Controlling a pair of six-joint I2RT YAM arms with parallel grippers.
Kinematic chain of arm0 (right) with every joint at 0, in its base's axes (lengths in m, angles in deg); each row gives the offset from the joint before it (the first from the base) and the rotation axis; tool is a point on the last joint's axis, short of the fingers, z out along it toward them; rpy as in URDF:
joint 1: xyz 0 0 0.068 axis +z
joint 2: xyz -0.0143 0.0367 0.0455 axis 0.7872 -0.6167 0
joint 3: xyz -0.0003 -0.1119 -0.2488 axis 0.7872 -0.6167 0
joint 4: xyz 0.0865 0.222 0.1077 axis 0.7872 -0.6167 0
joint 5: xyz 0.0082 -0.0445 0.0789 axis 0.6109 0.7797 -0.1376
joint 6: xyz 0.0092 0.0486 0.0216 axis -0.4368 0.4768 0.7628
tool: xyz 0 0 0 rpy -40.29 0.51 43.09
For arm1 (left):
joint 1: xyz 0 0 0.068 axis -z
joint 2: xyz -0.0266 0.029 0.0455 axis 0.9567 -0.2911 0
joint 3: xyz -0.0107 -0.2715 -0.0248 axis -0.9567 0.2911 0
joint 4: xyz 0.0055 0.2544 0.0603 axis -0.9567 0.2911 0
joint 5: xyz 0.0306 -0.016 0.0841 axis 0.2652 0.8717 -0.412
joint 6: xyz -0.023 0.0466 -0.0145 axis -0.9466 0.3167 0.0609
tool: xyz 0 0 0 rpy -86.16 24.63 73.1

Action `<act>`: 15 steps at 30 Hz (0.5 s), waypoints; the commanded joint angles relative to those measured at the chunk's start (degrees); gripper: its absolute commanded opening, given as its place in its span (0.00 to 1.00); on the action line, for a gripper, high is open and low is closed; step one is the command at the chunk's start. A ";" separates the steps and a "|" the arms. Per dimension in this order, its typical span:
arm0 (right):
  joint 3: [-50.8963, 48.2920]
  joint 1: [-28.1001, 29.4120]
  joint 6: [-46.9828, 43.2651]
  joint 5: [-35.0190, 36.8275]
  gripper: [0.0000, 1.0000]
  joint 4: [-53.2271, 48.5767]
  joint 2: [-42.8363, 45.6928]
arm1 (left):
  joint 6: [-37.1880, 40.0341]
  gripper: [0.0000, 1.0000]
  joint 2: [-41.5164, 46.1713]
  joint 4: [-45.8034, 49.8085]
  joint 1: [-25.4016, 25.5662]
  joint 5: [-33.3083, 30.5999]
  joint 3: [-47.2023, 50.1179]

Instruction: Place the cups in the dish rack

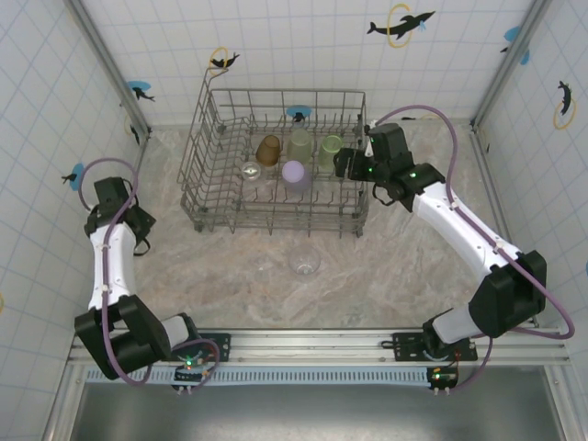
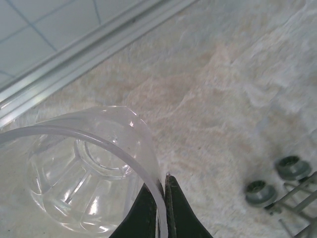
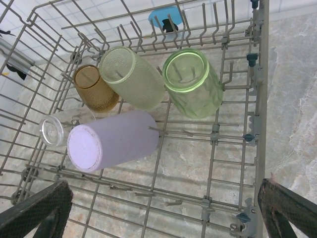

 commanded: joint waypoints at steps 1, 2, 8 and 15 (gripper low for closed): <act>-1.39 0.68 0.59 0.34 0.99 0.64 1.79 | -1.33 0.00 -1.74 -2.08 -0.43 -0.58 -4.53; -1.52 0.82 0.67 0.39 0.99 0.77 1.92 | -1.45 0.00 -2.32 -2.46 -0.43 -0.14 -5.47; -2.20 1.13 1.19 -0.34 1.00 1.16 2.44 | -2.29 0.00 -3.22 -7.88 -0.45 1.80 -6.93; -2.54 1.74 1.73 -0.54 1.00 1.80 2.56 | -4.50 0.00 1.60 -18.23 -0.48 6.44 -2.22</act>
